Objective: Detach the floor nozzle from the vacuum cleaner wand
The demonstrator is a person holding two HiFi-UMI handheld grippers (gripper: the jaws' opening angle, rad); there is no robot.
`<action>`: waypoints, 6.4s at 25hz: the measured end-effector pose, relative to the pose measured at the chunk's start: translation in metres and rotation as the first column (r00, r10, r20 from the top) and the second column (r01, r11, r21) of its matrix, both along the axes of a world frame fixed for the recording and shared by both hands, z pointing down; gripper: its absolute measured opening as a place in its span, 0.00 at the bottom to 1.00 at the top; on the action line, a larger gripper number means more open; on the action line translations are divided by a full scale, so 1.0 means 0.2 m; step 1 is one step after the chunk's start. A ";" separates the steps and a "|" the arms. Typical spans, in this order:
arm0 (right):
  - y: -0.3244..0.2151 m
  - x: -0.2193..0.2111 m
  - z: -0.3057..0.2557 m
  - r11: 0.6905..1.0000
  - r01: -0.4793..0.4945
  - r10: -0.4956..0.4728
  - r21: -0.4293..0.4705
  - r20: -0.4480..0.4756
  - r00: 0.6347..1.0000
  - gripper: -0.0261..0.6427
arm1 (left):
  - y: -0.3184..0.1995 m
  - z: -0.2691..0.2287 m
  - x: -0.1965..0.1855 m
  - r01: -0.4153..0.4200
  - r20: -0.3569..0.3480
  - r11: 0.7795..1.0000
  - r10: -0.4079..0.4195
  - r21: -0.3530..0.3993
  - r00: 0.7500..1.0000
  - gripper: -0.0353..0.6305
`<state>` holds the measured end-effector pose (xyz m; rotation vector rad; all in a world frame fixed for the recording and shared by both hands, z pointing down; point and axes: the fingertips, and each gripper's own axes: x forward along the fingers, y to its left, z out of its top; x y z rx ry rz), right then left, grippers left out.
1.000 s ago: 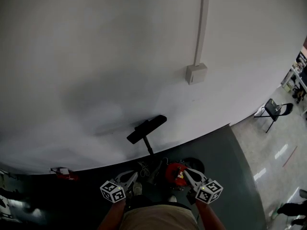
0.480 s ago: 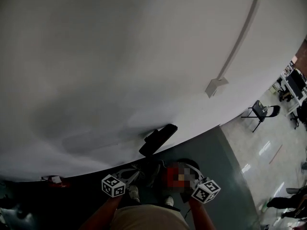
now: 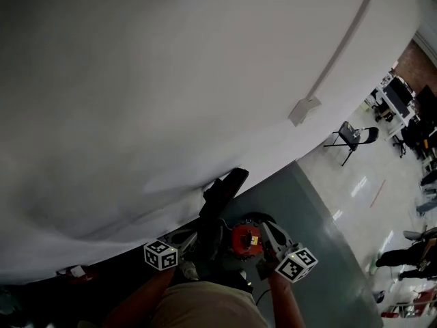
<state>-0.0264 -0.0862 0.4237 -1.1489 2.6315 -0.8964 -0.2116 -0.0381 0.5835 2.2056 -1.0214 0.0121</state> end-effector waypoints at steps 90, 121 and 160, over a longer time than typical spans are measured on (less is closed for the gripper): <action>0.30 0.29 0.67 0.604 0.289 -0.053 -0.743 0.325 0.944 0.38 | -0.05 0.82 1.07 -0.806 0.332 0.592 0.763 -0.012 0.555 0.42; 0.42 0.61 0.77 0.716 0.332 -0.005 -0.615 0.470 0.883 0.40 | 0.22 0.91 1.38 -0.960 0.613 0.278 0.756 0.017 0.230 0.29; 0.46 0.82 0.65 0.787 0.129 0.106 -0.603 0.338 0.935 0.36 | 0.22 0.85 1.48 -0.958 0.675 0.286 0.711 -0.018 0.199 0.27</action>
